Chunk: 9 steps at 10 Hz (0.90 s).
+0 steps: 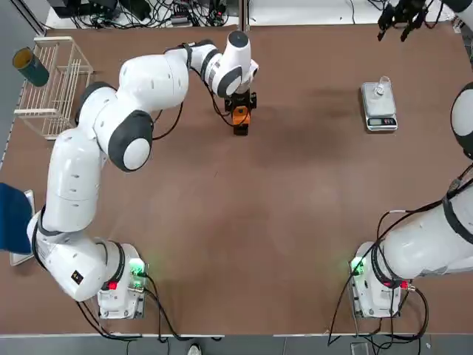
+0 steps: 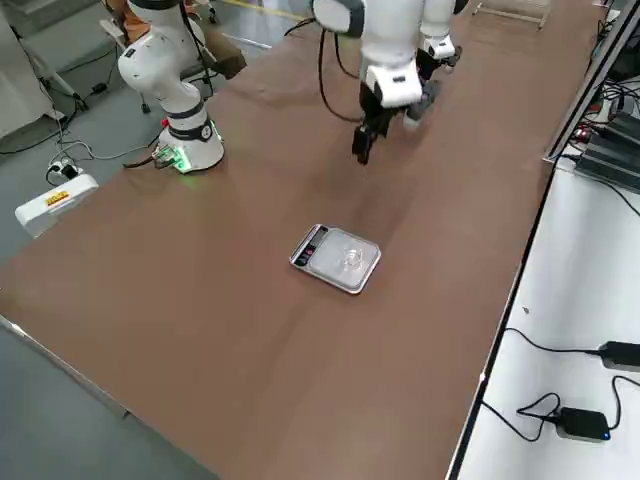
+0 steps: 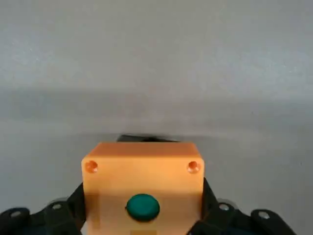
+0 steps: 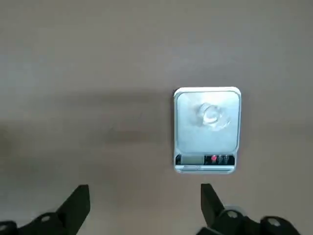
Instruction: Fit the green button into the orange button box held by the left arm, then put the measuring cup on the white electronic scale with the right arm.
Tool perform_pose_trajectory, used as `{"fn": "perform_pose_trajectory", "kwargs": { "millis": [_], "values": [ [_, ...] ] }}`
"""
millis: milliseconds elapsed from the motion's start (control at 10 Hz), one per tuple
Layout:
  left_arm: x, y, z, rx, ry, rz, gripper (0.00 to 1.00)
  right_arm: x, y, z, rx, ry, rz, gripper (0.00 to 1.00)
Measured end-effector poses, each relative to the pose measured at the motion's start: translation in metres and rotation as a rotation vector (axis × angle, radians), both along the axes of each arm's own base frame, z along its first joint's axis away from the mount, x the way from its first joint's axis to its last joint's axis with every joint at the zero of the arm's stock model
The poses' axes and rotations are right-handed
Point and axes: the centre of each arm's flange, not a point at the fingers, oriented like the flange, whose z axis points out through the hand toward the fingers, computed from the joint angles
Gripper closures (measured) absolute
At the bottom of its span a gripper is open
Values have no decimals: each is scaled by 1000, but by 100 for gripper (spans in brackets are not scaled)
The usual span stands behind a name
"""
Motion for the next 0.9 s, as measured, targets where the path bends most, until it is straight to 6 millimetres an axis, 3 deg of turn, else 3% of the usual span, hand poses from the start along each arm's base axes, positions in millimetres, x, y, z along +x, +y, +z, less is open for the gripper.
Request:
{"fn": "perform_pose_trajectory", "kwargs": {
  "millis": [200,400,900],
  "values": [
    [0,0,0,-1,0,-1,14,-5,25,51,-17,29,-22,0],
    [0,-1,1,-2,-1,-2,14,-13,39,85,-17,14,-27,0],
    [0,-2,2,-5,-4,-4,14,-15,37,96,-18,-11,-32,0]
  ]
}}
